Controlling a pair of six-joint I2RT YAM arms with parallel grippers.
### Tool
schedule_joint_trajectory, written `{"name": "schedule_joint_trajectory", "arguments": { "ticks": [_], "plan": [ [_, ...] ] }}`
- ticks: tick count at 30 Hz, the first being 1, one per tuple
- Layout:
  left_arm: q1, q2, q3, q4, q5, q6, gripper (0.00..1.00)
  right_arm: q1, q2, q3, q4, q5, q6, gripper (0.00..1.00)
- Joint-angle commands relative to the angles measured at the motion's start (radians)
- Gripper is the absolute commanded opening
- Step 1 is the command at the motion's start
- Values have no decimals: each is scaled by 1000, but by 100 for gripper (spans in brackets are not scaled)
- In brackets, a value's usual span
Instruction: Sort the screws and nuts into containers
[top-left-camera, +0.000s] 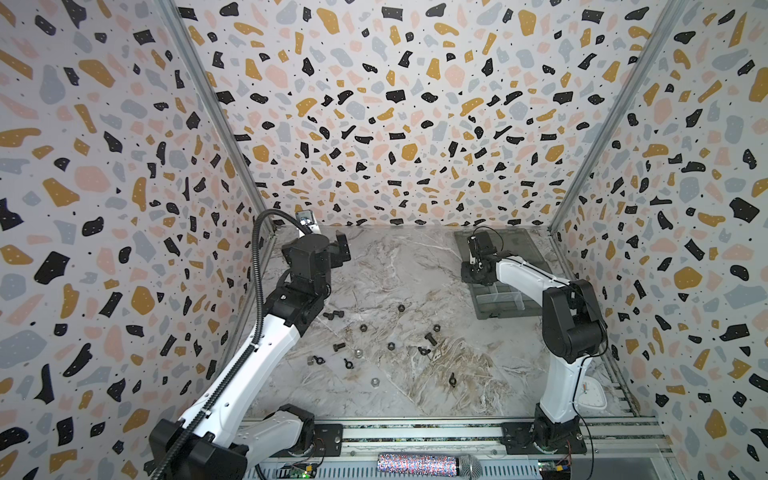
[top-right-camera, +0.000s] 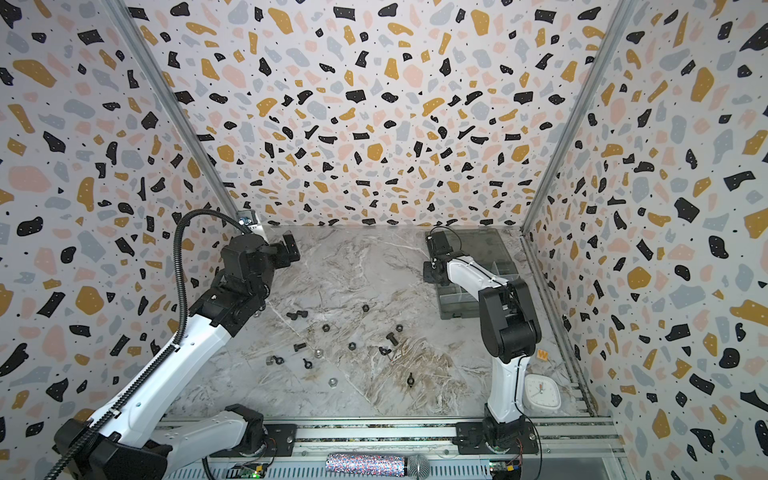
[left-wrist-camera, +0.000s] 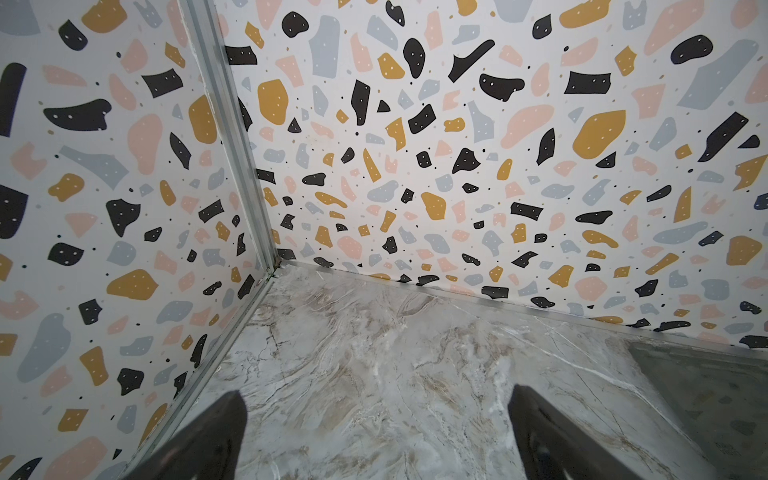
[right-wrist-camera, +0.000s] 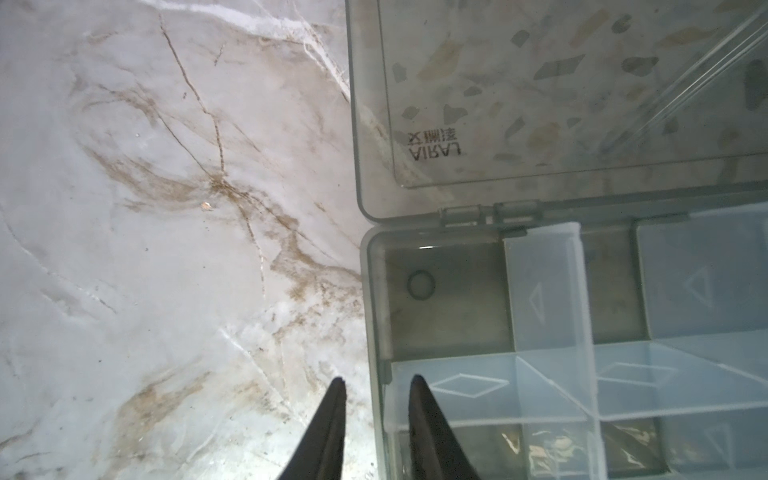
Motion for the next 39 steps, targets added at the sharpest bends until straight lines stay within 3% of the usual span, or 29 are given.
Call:
{"name": "schedule_joint_trajectory", "arguments": {
  "ticks": [1, 9, 17, 22, 29, 39],
  "plan": [
    [-2, 0, -8, 53, 5, 19, 100, 7, -79, -13, -73, 26, -25, 31],
    [-2, 6, -11, 57, 19, 17, 100, 25, -142, -115, -81, -7, -23, 27],
    [-2, 19, -13, 50, 57, 17, 100, 27, -86, -136, -58, -46, -15, 24],
    [-2, 18, -11, 9, 93, 27, 100, 29, -35, -109, -51, -90, -11, 13],
    [-2, -15, -43, -20, 117, 32, 100, 58, 73, 3, -71, -139, -6, 5],
    [-2, -62, -65, -63, 78, 38, 100, 132, 236, 273, -141, -190, 18, 5]
  ]
}}
